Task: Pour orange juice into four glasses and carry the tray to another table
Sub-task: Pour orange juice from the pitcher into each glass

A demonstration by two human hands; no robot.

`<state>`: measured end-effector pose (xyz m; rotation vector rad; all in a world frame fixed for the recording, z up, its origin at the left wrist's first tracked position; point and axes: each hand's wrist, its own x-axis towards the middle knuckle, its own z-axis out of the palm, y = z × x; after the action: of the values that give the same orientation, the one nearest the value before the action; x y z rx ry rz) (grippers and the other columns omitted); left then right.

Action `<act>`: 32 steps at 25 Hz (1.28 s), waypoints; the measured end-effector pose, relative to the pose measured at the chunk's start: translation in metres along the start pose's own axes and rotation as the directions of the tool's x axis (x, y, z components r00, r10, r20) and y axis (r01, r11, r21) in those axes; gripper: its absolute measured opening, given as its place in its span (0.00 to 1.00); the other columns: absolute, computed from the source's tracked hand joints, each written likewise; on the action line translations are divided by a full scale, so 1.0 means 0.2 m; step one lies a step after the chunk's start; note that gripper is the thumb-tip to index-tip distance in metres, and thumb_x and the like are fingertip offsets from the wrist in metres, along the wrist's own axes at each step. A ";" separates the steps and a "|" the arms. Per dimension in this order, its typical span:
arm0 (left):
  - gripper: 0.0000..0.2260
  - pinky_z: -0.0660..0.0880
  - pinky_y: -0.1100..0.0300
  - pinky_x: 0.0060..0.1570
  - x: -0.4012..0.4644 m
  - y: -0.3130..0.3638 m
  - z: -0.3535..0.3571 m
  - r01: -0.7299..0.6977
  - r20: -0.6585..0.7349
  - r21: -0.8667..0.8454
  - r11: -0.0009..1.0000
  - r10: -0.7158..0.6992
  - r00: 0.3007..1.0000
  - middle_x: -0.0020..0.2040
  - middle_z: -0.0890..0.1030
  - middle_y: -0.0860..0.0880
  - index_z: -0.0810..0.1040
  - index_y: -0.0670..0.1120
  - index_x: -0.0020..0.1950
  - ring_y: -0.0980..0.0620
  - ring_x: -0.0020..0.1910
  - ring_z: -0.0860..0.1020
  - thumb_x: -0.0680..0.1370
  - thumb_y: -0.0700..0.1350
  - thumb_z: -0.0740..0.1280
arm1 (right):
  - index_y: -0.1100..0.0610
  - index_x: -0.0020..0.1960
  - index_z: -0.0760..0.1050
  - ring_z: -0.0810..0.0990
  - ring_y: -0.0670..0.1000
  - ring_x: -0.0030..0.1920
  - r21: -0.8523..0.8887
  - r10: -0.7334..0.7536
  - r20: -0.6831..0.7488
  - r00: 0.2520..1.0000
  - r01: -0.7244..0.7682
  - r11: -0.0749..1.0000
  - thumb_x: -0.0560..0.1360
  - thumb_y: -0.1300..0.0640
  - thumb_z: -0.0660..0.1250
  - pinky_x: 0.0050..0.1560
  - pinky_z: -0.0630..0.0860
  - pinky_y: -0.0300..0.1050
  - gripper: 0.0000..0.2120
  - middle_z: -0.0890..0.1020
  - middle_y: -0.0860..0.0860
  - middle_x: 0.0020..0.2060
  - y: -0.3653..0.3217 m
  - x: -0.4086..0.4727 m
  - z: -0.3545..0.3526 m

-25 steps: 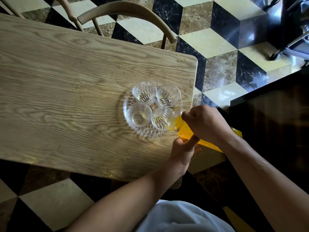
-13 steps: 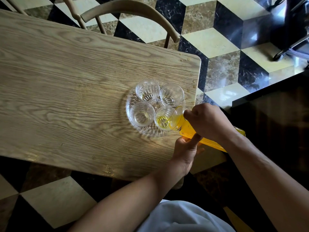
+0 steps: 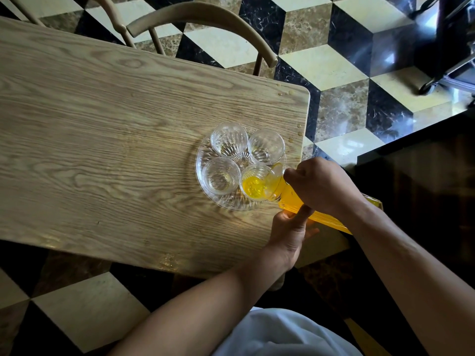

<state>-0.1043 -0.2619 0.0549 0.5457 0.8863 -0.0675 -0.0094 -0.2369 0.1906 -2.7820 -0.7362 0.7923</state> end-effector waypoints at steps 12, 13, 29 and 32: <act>0.44 0.85 0.50 0.45 -0.03 0.02 0.02 0.052 0.012 -0.031 0.998 -0.052 0.999 0.52 0.72 0.44 0.73 0.44 0.52 0.42 0.53 0.74 0.50 0.68 0.86 | 0.59 0.30 0.67 0.71 0.57 0.29 -0.030 -0.008 0.002 1.000 0.008 1.000 0.79 0.47 0.62 0.29 0.66 0.43 0.23 0.73 0.56 0.26 -0.01 0.00 -0.02; 0.43 0.85 0.50 0.45 -0.03 0.03 0.02 0.053 0.013 -0.034 0.998 -0.053 0.999 0.52 0.71 0.44 0.73 0.44 0.52 0.42 0.53 0.74 0.50 0.67 0.86 | 0.60 0.30 0.67 0.71 0.57 0.29 -0.034 -0.009 0.000 1.000 0.009 0.999 0.79 0.47 0.62 0.29 0.66 0.43 0.23 0.73 0.55 0.26 -0.01 -0.01 -0.02; 0.42 0.85 0.48 0.44 -0.05 0.04 0.01 0.076 0.024 -0.046 0.996 -0.075 0.997 0.52 0.70 0.44 0.73 0.45 0.49 0.42 0.53 0.74 0.48 0.67 0.86 | 0.59 0.30 0.68 0.72 0.57 0.30 -0.036 -0.006 0.008 1.000 0.007 0.999 0.79 0.46 0.62 0.30 0.68 0.45 0.23 0.74 0.56 0.27 -0.02 0.00 -0.02; 0.40 0.85 0.47 0.46 -0.06 0.04 0.00 0.082 0.034 -0.042 0.996 -0.080 0.996 0.52 0.70 0.44 0.75 0.45 0.48 0.42 0.52 0.74 0.49 0.67 0.86 | 0.59 0.30 0.68 0.70 0.57 0.29 -0.042 -0.001 0.006 1.000 0.001 0.999 0.79 0.46 0.62 0.30 0.67 0.45 0.23 0.73 0.56 0.27 -0.02 0.00 -0.01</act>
<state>-0.1092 -0.2567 0.0680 0.4672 0.8767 -0.1303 -0.0102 -0.2331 0.1945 -2.8171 -0.7640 0.7944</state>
